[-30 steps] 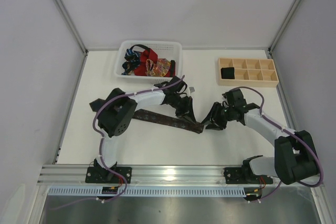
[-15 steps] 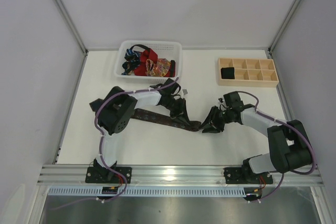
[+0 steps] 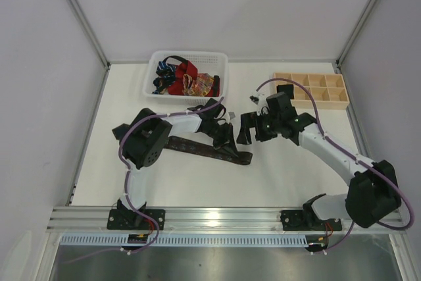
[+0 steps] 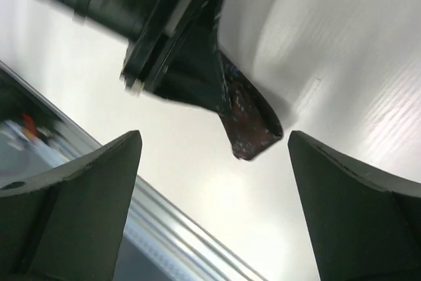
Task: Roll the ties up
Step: Roll the tie
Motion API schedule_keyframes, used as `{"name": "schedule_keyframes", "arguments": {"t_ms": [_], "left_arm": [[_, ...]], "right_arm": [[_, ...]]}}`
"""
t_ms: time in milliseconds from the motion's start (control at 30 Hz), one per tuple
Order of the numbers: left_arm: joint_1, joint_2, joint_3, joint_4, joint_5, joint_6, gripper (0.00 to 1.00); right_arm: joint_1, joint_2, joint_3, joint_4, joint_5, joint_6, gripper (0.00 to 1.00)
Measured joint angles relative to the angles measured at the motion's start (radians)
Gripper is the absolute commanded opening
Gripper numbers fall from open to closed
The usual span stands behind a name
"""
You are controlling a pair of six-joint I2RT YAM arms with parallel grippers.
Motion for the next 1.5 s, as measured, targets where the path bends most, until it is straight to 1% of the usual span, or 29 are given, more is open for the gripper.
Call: {"name": "schedule_keyframes", "arguments": {"t_ms": [67, 133, 233, 367, 467, 667, 867, 1100, 1200, 1267, 1467, 1500], "left_arm": [[0.000, 0.000, 0.000, 0.005, 0.001, 0.000, 0.14], [0.000, 0.000, 0.000, 0.009, 0.003, 0.000, 0.18], [0.000, 0.000, 0.000, 0.021, 0.012, -0.002, 0.19], [0.000, 0.000, 0.000, 0.034, 0.026, -0.004, 0.20], [0.000, 0.000, -0.004, 0.056, 0.035, -0.014, 0.21], [0.000, 0.000, -0.024, 0.087, 0.047, -0.029, 0.23], [0.000, 0.000, -0.026, 0.100, 0.053, -0.036, 0.24], [0.000, 0.000, -0.026, 0.106, 0.056, -0.040, 0.26], [0.000, 0.000, -0.026, 0.108, 0.064, -0.045, 0.27], [0.000, 0.000, -0.026, 0.108, 0.068, -0.045, 0.28], [0.000, 0.000, -0.026, 0.108, 0.073, -0.046, 0.31], [0.000, 0.000, -0.026, 0.108, 0.074, -0.046, 0.31]], "right_arm": [[0.038, -0.060, -0.027, 0.004, 0.030, -0.134, 1.00], [0.066, -0.143, -0.078, 0.012, 0.043, -0.280, 1.00], [0.070, -0.225, -0.137, 0.011, 0.066, -0.464, 1.00], [0.063, -0.212, -0.196, 0.013, 0.050, -0.637, 1.00], [0.063, -0.166, -0.231, 0.018, 0.007, -0.713, 1.00], [0.066, -0.096, -0.271, 0.080, -0.031, -0.771, 1.00], [0.066, -0.015, -0.272, 0.135, -0.044, -0.825, 1.00], [0.069, 0.093, -0.272, 0.195, -0.045, -0.840, 1.00], [0.080, 0.112, -0.273, 0.214, -0.032, -0.843, 0.95], [0.090, 0.112, -0.278, 0.234, -0.016, -0.847, 0.89], [0.109, 0.125, -0.286, 0.273, 0.028, -0.867, 0.86], [0.113, 0.130, -0.286, 0.278, 0.029, -0.868, 0.83]]}}
